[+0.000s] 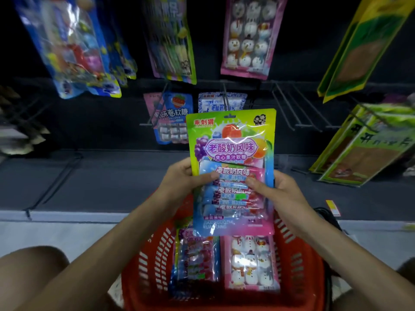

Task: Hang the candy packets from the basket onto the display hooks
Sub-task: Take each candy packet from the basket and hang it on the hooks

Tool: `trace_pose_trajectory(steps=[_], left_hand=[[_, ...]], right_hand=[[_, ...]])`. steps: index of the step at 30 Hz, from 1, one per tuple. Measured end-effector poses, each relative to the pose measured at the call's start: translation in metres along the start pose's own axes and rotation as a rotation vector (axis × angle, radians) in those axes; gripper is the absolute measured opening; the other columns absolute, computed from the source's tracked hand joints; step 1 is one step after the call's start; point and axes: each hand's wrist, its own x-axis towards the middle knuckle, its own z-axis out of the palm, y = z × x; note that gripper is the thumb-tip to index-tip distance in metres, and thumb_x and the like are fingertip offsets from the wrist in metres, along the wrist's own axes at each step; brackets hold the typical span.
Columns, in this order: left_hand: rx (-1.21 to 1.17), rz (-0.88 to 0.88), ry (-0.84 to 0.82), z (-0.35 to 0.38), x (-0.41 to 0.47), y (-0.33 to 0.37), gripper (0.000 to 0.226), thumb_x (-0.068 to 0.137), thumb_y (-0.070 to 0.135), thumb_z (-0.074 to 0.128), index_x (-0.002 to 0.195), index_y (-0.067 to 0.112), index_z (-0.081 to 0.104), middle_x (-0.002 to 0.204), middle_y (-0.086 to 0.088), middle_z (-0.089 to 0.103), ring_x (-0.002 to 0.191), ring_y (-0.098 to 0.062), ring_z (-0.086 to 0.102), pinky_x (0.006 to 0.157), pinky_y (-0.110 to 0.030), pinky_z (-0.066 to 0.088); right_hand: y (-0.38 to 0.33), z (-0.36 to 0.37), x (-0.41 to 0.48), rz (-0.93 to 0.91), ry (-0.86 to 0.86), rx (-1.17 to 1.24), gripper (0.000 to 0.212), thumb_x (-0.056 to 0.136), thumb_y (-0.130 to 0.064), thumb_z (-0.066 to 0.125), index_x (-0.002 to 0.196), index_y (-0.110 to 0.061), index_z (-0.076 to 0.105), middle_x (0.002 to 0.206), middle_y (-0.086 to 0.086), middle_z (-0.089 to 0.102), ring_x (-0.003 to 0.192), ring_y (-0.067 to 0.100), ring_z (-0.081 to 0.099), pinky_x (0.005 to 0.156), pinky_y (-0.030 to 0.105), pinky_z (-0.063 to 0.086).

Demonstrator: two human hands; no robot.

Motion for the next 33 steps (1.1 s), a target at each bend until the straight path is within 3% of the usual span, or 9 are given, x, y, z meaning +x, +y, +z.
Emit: trace_pose_trajectory(steps=[3,6,9,13,18,23,27,30,33], left_hand=[[-0.016,0.060,0.038,-0.005,-0.003,0.011,0.037,0.083,0.005,0.082,0.119,0.007,0.072,0.113,-0.012,0.079,0.106,-0.034,0.076,0.090,-0.046,0.062],[-0.049,0.138,0.083,-0.009,-0.006,0.023,0.041,0.080,0.008,0.083,0.120,0.007,0.072,0.114,-0.012,0.078,0.107,-0.033,0.075,0.093,-0.045,0.061],[-0.113,0.197,0.125,-0.015,-0.010,0.036,0.048,0.074,0.015,0.086,0.119,0.008,0.072,0.114,-0.014,0.078,0.106,-0.035,0.075,0.097,-0.053,0.058],[-0.062,0.324,0.210,-0.026,-0.012,0.059,0.043,0.080,0.015,0.083,0.120,0.012,0.069,0.113,-0.006,0.079,0.106,-0.028,0.076,0.097,-0.051,0.059],[0.152,0.548,0.382,-0.059,0.002,0.088,0.034,0.093,0.023,0.077,0.125,0.023,0.065,0.108,0.003,0.075,0.099,-0.013,0.072,0.087,-0.028,0.059],[0.255,0.586,0.447,-0.090,0.026,0.111,0.022,0.099,0.020,0.070,0.121,0.020,0.067,0.106,0.001,0.073,0.093,-0.006,0.070,0.079,-0.014,0.053],[0.258,0.563,0.468,-0.098,0.045,0.111,0.013,0.101,0.021,0.067,0.113,0.025,0.069,0.103,0.006,0.074,0.093,-0.005,0.071,0.076,-0.016,0.053],[0.261,0.531,0.449,-0.101,0.058,0.111,0.012,0.103,0.023,0.063,0.113,0.026,0.069,0.101,0.003,0.075,0.088,-0.006,0.072,0.076,-0.024,0.054],[0.289,0.515,0.429,-0.101,0.062,0.111,0.016,0.102,0.022,0.063,0.118,0.023,0.069,0.097,0.000,0.075,0.084,-0.005,0.071,0.073,-0.020,0.053]], right_hand=[[-0.016,0.006,0.003,-0.058,0.002,-0.030,0.029,0.076,-0.034,0.087,0.095,-0.014,0.077,0.089,0.027,0.073,0.077,0.032,0.066,0.077,0.047,0.056],[-0.037,0.016,0.007,-0.094,-0.041,-0.002,0.032,0.078,-0.023,0.085,0.105,-0.011,0.076,0.103,0.013,0.080,0.093,0.032,0.076,0.091,0.051,0.060],[-0.057,0.029,0.013,-0.120,-0.056,0.019,0.037,0.080,-0.022,0.085,0.115,-0.013,0.074,0.110,0.013,0.079,0.102,0.036,0.076,0.096,0.057,0.058],[-0.078,0.050,0.027,-0.168,-0.002,0.019,0.046,0.074,-0.040,0.093,0.110,-0.017,0.076,0.112,0.028,0.073,0.103,0.054,0.070,0.088,0.071,0.056],[-0.096,0.068,0.041,-0.209,0.038,0.030,0.025,0.083,-0.019,0.085,0.106,-0.016,0.078,0.101,0.012,0.081,0.095,0.036,0.078,0.091,0.060,0.060],[-0.111,0.076,0.057,-0.219,0.062,0.036,0.021,0.086,-0.015,0.082,0.106,-0.015,0.077,0.100,0.010,0.081,0.091,0.035,0.079,0.089,0.060,0.061],[-0.124,0.086,0.070,-0.250,0.102,-0.003,0.012,0.087,-0.017,0.082,0.099,-0.018,0.078,0.094,0.007,0.081,0.086,0.032,0.079,0.085,0.052,0.063],[-0.130,0.092,0.085,-0.305,0.173,-0.068,0.013,0.086,-0.025,0.084,0.093,-0.018,0.076,0.085,0.014,0.078,0.068,0.024,0.070,0.068,0.037,0.053],[-0.138,0.098,0.100,-0.297,0.226,-0.108,0.027,0.085,-0.033,0.085,0.097,-0.012,0.072,0.091,0.028,0.071,0.067,0.027,0.061,0.066,0.048,0.057]])
